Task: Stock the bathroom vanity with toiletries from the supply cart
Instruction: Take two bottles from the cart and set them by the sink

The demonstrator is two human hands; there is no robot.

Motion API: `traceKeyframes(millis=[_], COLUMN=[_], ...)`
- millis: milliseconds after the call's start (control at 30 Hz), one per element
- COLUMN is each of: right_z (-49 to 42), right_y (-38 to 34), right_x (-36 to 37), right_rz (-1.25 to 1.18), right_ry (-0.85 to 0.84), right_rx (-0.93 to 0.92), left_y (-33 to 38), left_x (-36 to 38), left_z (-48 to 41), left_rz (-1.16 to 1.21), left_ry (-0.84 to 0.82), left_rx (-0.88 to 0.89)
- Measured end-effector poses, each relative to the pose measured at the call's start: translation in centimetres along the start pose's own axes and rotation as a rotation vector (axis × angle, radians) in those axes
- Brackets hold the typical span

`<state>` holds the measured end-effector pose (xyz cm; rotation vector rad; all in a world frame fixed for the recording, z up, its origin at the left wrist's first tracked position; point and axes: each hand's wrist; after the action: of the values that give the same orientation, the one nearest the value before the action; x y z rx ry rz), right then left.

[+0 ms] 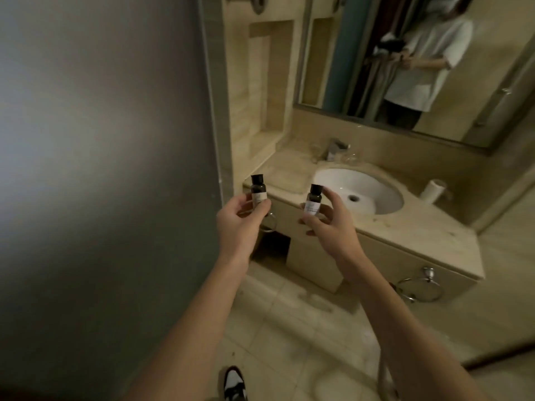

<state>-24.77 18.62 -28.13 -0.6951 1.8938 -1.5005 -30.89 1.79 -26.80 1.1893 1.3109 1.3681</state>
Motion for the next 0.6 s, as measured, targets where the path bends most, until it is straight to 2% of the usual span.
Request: traceKeyframes(millis=[200, 467, 600], right_z=[-8.7, -17.9, -22.0], right_y=[0.8, 2.7, 4.0], right_x=[1.8, 4.8, 5.5], right_rz=[0.009, -0.108, -0.141], right_ry=[0.164, 0.215, 0.236], right_rx=[0.087, 0.273, 0.308], left_y=[-1.7, -3.5, -4.5], left_x=[6.6, 13.2, 16.6], left_z=[-8.3, -18.6, -22.0], left_rz=[-0.002, -0.105, -0.203], left_ry=[-0.090, -0.146, -0.174], left_rx=[-0.041, -0.059, -0.031])
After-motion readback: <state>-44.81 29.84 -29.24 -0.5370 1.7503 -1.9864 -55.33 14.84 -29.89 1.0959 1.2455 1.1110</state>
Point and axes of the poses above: each hand's wrist, its own z-axis away from the middle knuckle, its own x-axis out of the palm, y = z × x, and after that the axes turned 14 degrees about y, right-handed
